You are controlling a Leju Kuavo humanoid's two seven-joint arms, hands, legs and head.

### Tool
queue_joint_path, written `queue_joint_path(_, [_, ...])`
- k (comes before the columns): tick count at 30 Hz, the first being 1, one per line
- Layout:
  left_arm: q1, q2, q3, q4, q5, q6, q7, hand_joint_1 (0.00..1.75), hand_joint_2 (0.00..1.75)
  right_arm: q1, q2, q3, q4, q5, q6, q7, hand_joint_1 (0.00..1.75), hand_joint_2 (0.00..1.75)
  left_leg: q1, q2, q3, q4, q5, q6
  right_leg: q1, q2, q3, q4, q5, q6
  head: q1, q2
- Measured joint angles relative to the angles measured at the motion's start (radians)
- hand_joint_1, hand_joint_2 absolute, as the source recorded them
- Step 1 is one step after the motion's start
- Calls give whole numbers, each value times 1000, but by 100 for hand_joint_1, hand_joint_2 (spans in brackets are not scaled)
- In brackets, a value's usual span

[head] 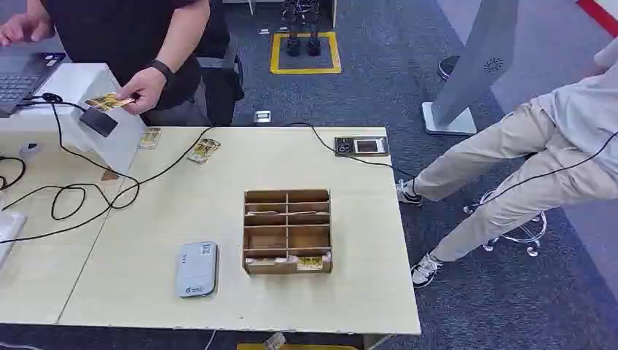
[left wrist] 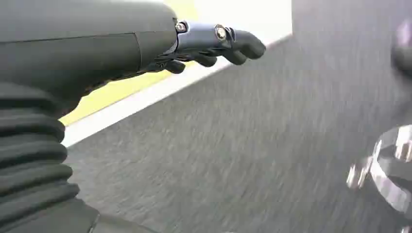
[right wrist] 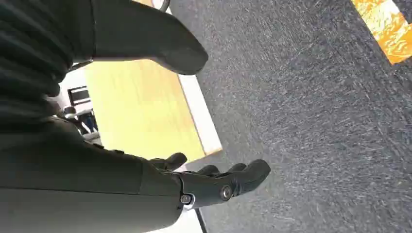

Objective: Pass the card to the sensor for recognition and then transmit it.

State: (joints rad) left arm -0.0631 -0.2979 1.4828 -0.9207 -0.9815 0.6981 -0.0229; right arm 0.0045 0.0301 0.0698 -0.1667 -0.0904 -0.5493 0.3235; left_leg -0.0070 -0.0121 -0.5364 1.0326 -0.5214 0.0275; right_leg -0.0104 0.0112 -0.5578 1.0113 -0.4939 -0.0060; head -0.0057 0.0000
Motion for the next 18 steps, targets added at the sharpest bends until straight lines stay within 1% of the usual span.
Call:
queue_joint_path(5, [2,-13,34,-154,76,0,-19,0,0,-1,0,7,3,9,0,-10,0,175,0,0,-1,0,0,0,0,0,0,0,0,0,0,0])
queue_joint_path(6, [2,-13,34,-177,103,0,-27,0,175,-1,0,9,3,11,0,-10,0,175,0,0,-1,0,0,0,0,0,0,0,0,0,0,0])
queue_joint_path(8, [2,-14,34,-222,189,0,-69,0,175,0,0,16,4,15,1,-18,0,175,0,0,-1,0,0,0,0,-1,0,0,0,0,0,0])
queue_joint_path(9, [1,-14,34,-241,266,0,-117,0,175,0,0,18,5,17,1,-19,0,175,0,0,-1,0,0,0,0,-1,0,0,0,0,0,0])
queue_joint_path(11, [0,-14,34,-267,405,0,-261,0,175,0,0,21,5,18,2,-30,0,175,0,0,0,0,0,0,0,-1,0,0,0,0,0,0])
queue_joint_path(12, [0,-14,34,-281,447,0,-316,0,175,0,0,22,6,18,2,-32,0,175,0,0,0,0,0,0,0,-1,0,0,0,0,0,0])
queue_joint_path(13, [-1,-14,34,-295,461,0,-346,0,175,-1,0,23,6,18,2,-35,0,175,0,0,0,0,0,0,-1,-1,0,0,0,0,0,0])
queue_joint_path(15, [-5,-14,34,-315,473,0,-360,0,175,-1,0,23,6,19,2,-36,0,175,0,0,0,0,0,0,0,-1,0,0,0,0,0,0])
queue_joint_path(18, [-5,-15,34,-333,478,0,-363,0,175,0,0,23,7,19,2,-36,0,175,0,0,0,0,0,0,0,-1,0,0,0,0,0,0])
